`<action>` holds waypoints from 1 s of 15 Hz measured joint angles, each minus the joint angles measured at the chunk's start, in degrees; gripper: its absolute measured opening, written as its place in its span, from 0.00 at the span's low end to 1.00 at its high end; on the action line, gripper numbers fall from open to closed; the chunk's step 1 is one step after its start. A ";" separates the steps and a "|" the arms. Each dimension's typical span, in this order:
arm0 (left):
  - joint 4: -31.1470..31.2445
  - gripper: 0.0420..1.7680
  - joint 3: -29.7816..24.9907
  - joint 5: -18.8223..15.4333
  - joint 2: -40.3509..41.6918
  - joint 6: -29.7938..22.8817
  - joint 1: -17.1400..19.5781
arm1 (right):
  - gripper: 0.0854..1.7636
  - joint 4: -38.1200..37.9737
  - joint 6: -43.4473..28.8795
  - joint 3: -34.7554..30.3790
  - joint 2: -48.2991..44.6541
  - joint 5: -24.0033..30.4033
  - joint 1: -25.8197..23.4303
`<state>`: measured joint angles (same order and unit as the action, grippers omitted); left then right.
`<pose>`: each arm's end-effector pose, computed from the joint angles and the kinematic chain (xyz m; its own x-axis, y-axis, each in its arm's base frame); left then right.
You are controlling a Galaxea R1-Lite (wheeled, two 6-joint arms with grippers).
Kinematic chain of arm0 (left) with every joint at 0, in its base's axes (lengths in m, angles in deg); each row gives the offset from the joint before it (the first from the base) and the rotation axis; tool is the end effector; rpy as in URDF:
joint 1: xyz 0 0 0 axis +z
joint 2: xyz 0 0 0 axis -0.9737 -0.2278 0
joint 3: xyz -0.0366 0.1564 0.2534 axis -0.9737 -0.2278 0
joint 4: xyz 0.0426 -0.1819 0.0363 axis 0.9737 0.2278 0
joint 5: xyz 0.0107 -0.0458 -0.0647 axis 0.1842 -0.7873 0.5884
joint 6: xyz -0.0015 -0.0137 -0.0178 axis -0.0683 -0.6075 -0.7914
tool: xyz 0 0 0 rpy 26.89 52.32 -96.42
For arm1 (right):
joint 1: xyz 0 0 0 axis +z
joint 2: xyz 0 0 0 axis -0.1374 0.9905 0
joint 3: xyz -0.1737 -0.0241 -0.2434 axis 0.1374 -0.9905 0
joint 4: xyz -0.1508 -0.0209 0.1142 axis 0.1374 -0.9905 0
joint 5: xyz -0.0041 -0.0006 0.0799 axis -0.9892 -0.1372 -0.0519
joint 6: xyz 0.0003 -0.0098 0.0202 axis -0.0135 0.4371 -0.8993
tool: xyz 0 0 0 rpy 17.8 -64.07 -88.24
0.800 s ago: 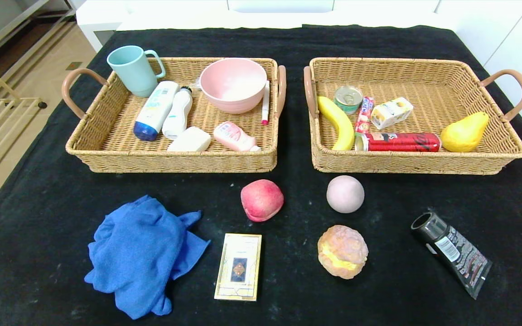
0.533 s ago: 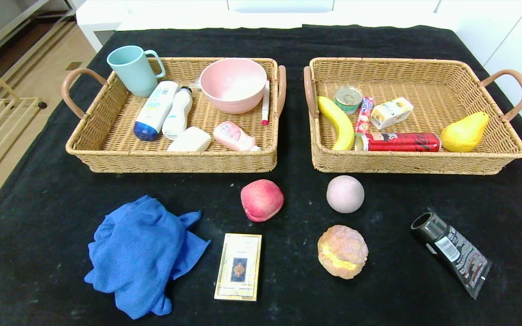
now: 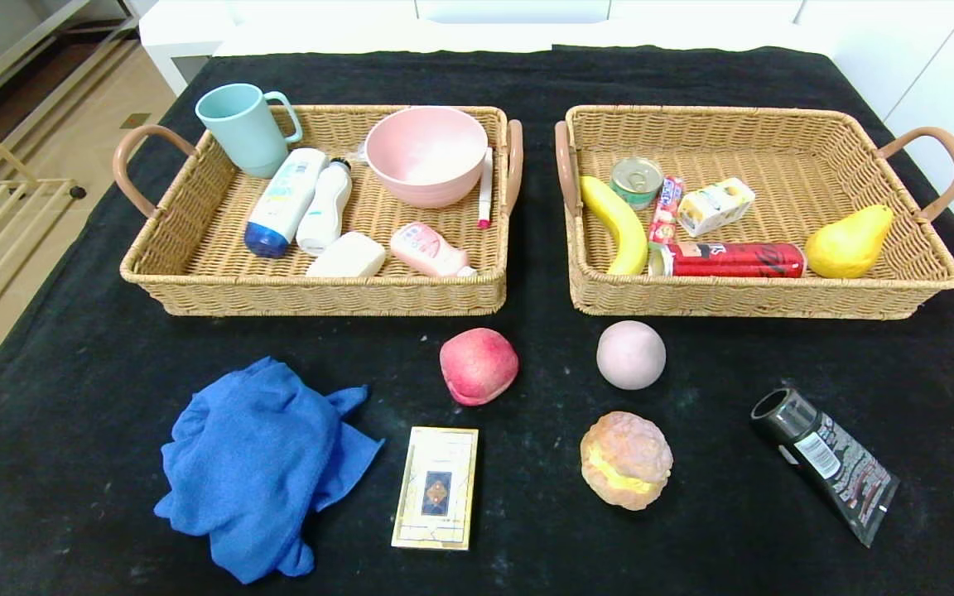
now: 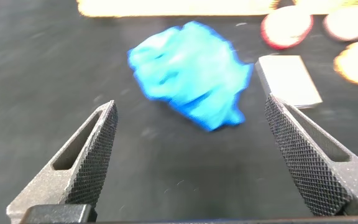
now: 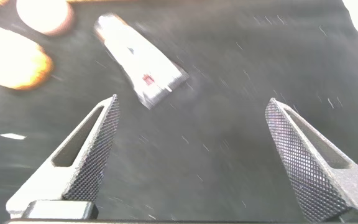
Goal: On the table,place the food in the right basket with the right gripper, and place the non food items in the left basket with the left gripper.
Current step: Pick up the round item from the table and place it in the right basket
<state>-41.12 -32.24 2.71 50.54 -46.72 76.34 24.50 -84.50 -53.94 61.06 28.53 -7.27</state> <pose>-0.0300 -0.0033 0.1399 0.9815 -0.1669 0.0940 0.1726 0.9834 -0.0562 -0.0277 0.0008 0.1298 0.9973 0.0590 0.0431 -0.0628 0.9936 0.0934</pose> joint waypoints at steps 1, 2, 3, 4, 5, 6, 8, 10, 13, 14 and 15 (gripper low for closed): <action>-0.16 0.97 2.18 -1.43 -2.76 -0.11 -0.89 | 0.97 -0.11 -0.13 2.71 2.86 1.68 0.45; -0.20 0.97 4.35 -2.12 -5.62 -0.16 -2.27 | 0.97 -0.11 -0.16 5.05 5.79 3.19 0.94; -0.26 0.97 6.80 -2.51 -8.70 -0.16 -4.33 | 0.97 -0.09 -0.10 7.25 8.80 4.92 1.38; -0.11 0.97 9.47 -2.67 -12.20 0.00 -6.90 | 0.97 -0.04 0.22 9.26 12.11 7.11 1.72; 0.13 0.97 11.76 -2.71 -15.54 0.50 -8.90 | 0.97 0.22 0.61 10.86 15.06 9.12 2.01; 0.33 0.97 13.70 -2.82 -18.93 1.22 -10.51 | 0.97 0.60 1.16 12.04 17.76 10.56 2.22; 0.38 0.97 16.84 -4.85 -25.58 3.86 -13.12 | 0.97 1.87 1.96 14.42 22.77 11.57 3.21; 0.48 0.97 19.63 -8.74 -31.31 5.18 -16.96 | 0.97 1.21 2.05 17.12 26.42 11.74 4.91; -0.09 0.97 22.52 -10.06 -39.36 5.58 -22.49 | 0.97 0.94 1.83 20.04 31.54 12.34 9.48; -0.24 0.97 23.65 -10.25 -41.84 5.64 -24.10 | 0.97 0.91 1.63 20.83 32.91 12.12 12.11; -0.20 0.97 25.00 -10.34 -44.18 5.78 -25.44 | 0.97 0.91 1.48 21.70 34.35 11.07 14.92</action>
<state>-41.31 -7.24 -7.63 6.36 -40.94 50.90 25.41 -83.03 -32.24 95.41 39.60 7.65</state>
